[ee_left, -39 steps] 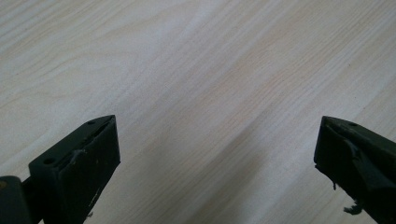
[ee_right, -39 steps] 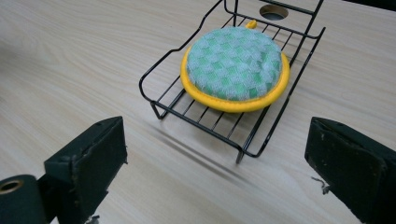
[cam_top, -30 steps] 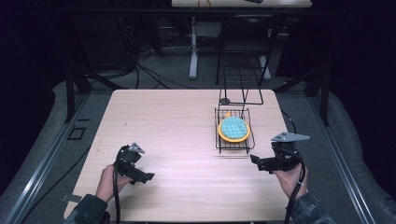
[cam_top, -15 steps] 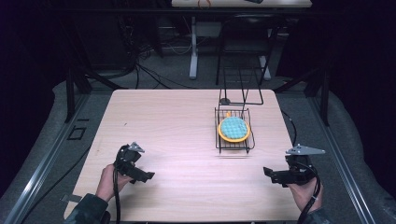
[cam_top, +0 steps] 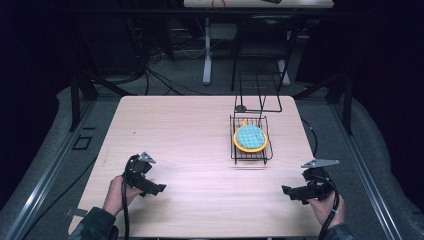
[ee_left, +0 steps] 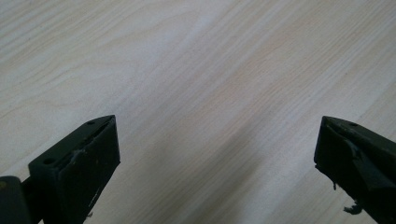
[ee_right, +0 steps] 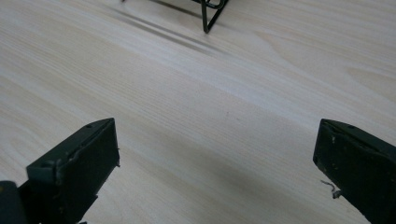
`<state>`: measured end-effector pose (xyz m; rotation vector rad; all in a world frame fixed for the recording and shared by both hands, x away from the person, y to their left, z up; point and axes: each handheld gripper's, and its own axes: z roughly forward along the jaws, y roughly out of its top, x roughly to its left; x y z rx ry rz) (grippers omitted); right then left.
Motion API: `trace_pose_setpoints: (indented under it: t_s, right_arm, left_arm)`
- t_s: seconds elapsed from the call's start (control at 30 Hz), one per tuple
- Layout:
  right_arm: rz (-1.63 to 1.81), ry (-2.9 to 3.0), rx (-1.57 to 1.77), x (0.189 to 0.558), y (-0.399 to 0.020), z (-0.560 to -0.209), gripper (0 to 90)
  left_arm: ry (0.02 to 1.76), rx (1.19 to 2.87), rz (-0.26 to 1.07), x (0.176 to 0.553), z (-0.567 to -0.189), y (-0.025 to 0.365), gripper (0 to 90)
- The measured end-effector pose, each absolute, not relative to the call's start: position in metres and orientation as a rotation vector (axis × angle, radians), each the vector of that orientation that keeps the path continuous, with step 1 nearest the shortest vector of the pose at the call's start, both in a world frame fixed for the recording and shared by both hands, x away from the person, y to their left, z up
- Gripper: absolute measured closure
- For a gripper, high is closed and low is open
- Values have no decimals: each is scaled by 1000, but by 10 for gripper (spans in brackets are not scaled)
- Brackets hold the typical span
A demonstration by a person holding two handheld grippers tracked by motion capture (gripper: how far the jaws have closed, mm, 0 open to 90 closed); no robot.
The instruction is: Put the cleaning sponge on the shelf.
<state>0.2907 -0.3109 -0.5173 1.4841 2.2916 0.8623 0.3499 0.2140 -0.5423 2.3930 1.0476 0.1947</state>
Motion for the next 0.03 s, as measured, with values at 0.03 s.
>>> trace_pose_setpoints:
  t_s: [0.03]
  right_arm:
    - [859,2295,1482,291,-310,-518,0]
  left_arm:
    - [1041,2394,197,350,-542,214,2]
